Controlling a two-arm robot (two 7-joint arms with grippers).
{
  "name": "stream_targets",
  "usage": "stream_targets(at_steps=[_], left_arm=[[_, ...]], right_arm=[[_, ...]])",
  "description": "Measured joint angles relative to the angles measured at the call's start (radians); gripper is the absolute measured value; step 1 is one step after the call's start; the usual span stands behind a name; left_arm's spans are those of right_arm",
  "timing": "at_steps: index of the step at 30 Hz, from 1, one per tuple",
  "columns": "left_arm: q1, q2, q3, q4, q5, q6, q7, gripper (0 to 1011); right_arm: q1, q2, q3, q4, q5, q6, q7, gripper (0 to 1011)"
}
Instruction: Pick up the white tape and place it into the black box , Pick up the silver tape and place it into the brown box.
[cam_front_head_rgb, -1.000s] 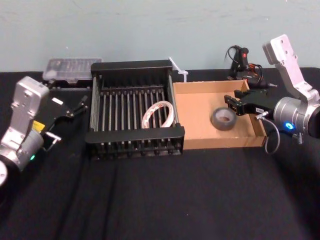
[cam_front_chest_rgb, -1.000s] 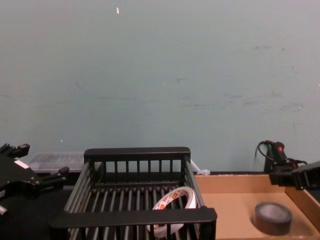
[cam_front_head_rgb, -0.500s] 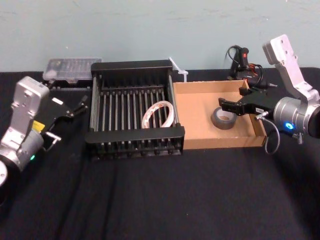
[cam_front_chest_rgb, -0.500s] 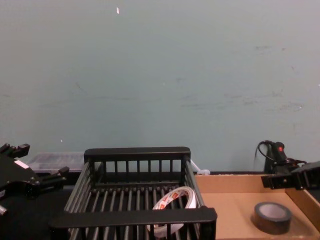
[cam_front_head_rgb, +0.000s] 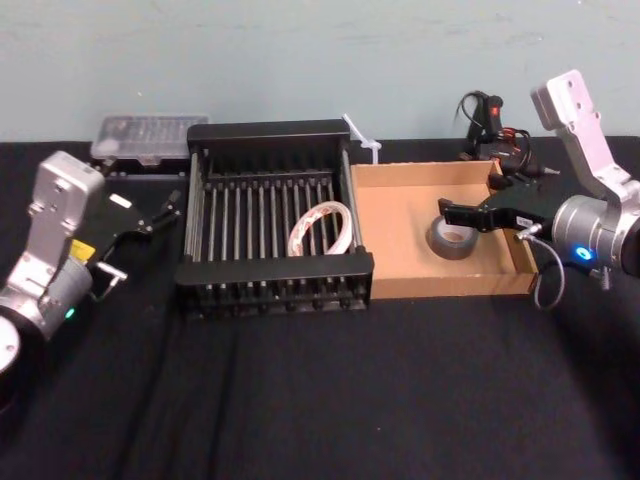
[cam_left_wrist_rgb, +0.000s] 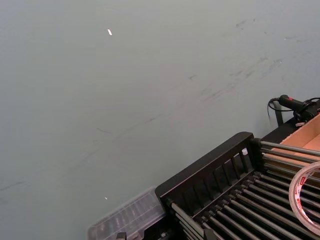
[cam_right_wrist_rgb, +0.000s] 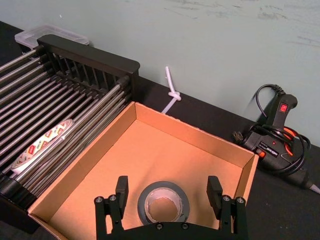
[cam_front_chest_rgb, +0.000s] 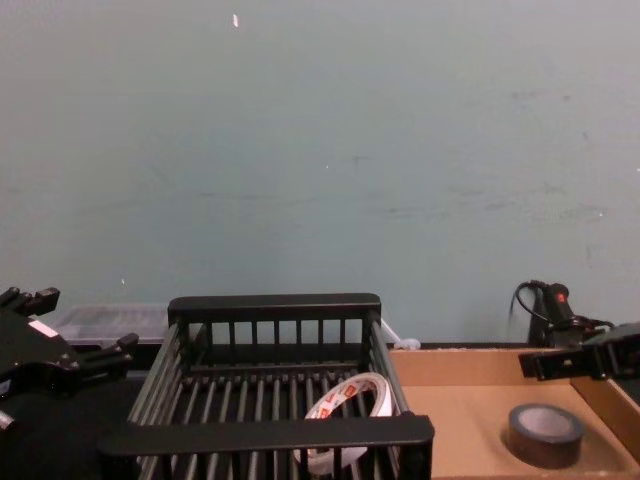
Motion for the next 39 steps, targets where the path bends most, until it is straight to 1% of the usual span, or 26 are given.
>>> stream_targets(at_steps=[5,9,11,12,14,15,16,17,18,19,20,21,24,25,28,33,39], left_arm=[[0.000,0.000,0.000,0.000,0.000,0.000,0.000,1001],[0.000,0.000,0.000,0.000,0.000,0.000,0.000,1001],[0.000,0.000,0.000,0.000,0.000,0.000,0.000,1001],[0.000,0.000,0.000,0.000,0.000,0.000,0.000,1001],[0.000,0.000,0.000,0.000,0.000,0.000,0.000,1001],[0.000,0.000,0.000,0.000,0.000,0.000,0.000,1001],[0.000,0.000,0.000,0.000,0.000,0.000,0.000,1001],[0.000,0.000,0.000,0.000,0.000,0.000,0.000,1001],[0.000,0.000,0.000,0.000,0.000,0.000,0.000,1001],[0.000,0.000,0.000,0.000,0.000,0.000,0.000,1001],[0.000,0.000,0.000,0.000,0.000,0.000,0.000,1001],[0.000,0.000,0.000,0.000,0.000,0.000,0.000,1001],[0.000,0.000,0.000,0.000,0.000,0.000,0.000,1002],[0.000,0.000,0.000,0.000,0.000,0.000,0.000,1001],[0.000,0.000,0.000,0.000,0.000,0.000,0.000,1001],[0.000,0.000,0.000,0.000,0.000,0.000,0.000,1001],[0.000,0.000,0.000,0.000,0.000,0.000,0.000,1001]], right_arm=[[0.000,0.000,0.000,0.000,0.000,0.000,0.000,1002],[-0.020,0.000,0.007,-0.022,-0.015,-0.031,-0.018,1002],[-0.042,-0.002,0.018,-0.042,-0.031,-0.064,-0.041,1002],[-0.060,-0.005,0.026,-0.058,-0.044,-0.091,-0.063,1002],[-0.082,-0.009,0.035,-0.074,-0.058,-0.118,-0.086,1002],[-0.106,-0.013,0.044,-0.093,-0.073,-0.147,-0.115,1002],[-0.106,-0.013,0.044,-0.093,-0.073,-0.147,-0.115,1002],[-0.129,-0.016,0.052,-0.109,-0.090,-0.174,-0.142,1002],[-0.142,-0.019,0.056,-0.118,-0.098,-0.189,-0.156,1002],[-0.172,-0.024,0.064,-0.138,-0.118,-0.220,-0.190,1002],[-0.183,-0.026,0.066,-0.144,-0.128,-0.235,-0.204,1002],[-0.211,-0.032,0.073,-0.160,-0.151,-0.268,-0.239,1002],[-0.248,-0.041,0.081,-0.177,-0.188,-0.323,-0.289,1002],[-0.268,-0.047,0.086,-0.184,-0.209,-0.355,-0.317,1002],[-0.302,-0.059,0.094,-0.190,-0.241,-0.401,-0.357,1002],[-0.327,-0.073,0.103,-0.187,-0.267,-0.426,-0.382,1002],[-0.336,-0.086,0.120,-0.182,-0.273,-0.431,-0.375,1002]])
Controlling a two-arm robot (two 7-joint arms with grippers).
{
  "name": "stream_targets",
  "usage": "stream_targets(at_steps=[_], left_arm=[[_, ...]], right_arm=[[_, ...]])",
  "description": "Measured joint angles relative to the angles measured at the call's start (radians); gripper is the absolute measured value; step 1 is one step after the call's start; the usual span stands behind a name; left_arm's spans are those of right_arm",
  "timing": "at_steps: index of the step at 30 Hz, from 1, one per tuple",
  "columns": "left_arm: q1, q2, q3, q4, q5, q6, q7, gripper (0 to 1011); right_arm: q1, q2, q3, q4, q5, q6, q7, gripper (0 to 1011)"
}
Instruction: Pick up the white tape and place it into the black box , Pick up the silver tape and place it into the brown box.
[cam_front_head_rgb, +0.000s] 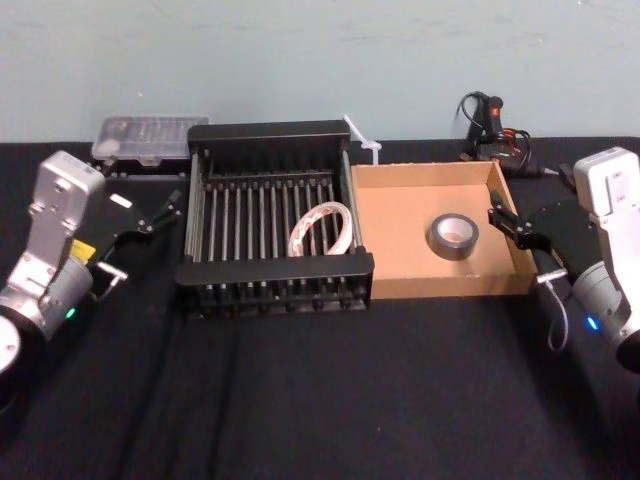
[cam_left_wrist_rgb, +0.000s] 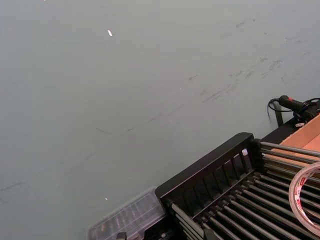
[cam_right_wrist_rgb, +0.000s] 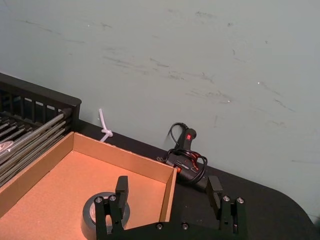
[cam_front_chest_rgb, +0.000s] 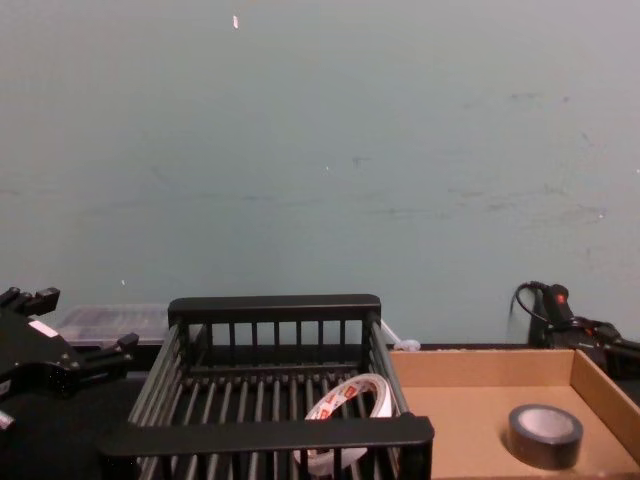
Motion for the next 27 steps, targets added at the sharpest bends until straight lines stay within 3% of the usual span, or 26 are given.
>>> stream_targets(at_steps=[27], left_arm=[[0.000,0.000,0.000,0.000,0.000,0.000,0.000,1001]], right_arm=[[0.001,0.002,-0.004,0.000,0.000,0.001,-0.002,1002]])
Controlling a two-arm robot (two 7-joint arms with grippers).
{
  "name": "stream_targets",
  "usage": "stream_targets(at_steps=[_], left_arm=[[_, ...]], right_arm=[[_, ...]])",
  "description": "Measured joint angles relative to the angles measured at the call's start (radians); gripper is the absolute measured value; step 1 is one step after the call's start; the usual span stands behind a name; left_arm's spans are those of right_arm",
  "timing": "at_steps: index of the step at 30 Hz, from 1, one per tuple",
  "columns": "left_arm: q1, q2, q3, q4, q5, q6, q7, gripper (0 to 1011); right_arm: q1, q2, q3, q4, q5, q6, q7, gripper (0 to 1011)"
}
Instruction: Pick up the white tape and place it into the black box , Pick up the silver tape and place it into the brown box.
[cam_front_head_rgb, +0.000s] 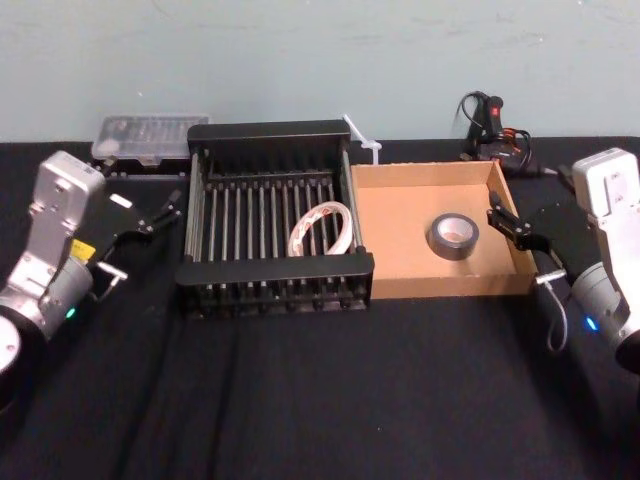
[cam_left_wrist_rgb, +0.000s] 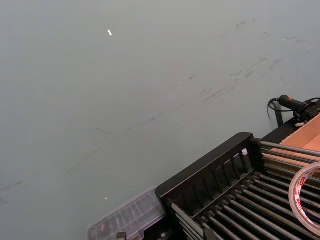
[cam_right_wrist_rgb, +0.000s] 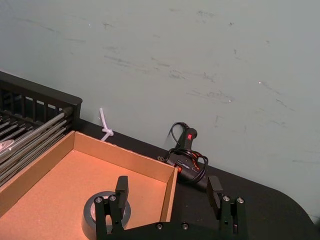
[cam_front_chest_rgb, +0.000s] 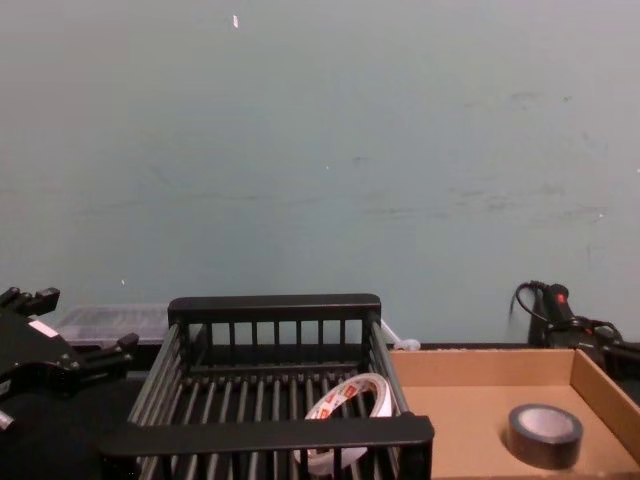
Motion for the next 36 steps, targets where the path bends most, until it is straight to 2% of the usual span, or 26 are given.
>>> stream_targets(at_steps=[36], left_arm=[[0.000,0.000,0.000,0.000,0.000,0.000,0.000,1001]], right_arm=[[0.000,0.001,-0.001,0.000,0.000,0.000,-0.001,1002]])
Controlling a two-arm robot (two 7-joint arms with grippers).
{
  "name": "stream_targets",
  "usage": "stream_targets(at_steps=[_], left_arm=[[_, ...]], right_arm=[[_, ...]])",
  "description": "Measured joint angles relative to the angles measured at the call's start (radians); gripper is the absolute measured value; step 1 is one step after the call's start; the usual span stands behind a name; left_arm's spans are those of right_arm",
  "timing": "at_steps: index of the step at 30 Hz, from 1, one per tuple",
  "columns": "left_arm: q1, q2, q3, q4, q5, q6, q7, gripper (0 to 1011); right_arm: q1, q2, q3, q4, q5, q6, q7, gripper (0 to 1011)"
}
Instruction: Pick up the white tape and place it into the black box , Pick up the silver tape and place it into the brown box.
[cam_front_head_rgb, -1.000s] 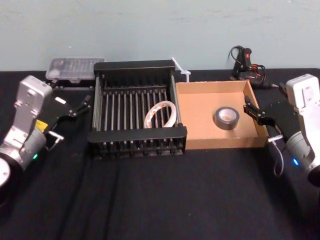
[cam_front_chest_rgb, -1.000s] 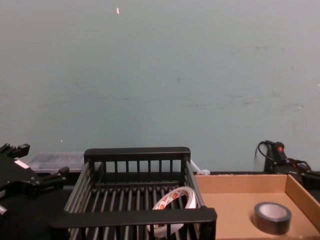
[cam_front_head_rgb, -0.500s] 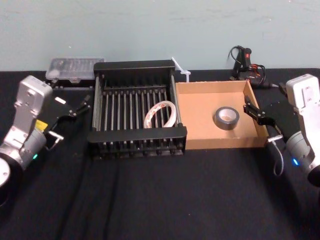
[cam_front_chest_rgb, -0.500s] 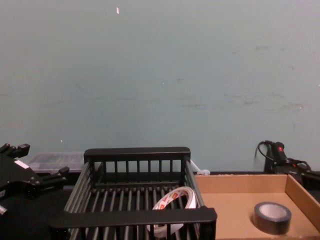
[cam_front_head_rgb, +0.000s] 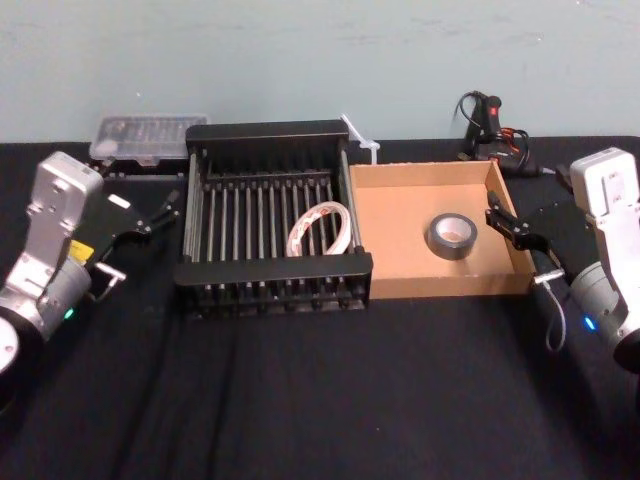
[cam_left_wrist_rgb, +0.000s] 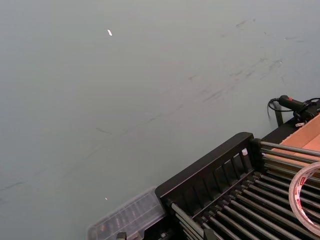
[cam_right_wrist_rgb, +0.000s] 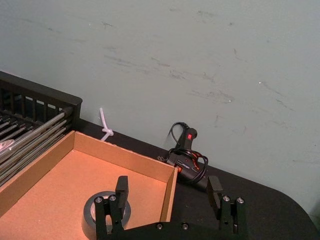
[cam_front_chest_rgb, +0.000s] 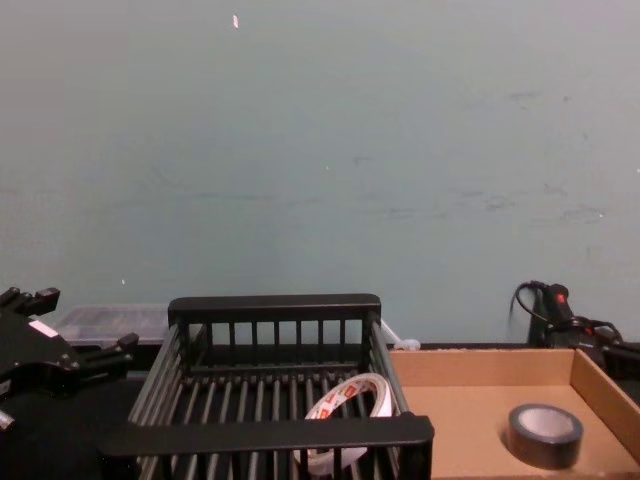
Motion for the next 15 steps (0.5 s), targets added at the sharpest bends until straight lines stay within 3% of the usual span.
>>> stream_targets(at_steps=[15], left_arm=[[0.000,0.000,0.000,0.000,0.000,0.000,0.000,1001]], right_arm=[[0.000,0.000,0.000,0.000,0.000,0.000,0.000,1002]])
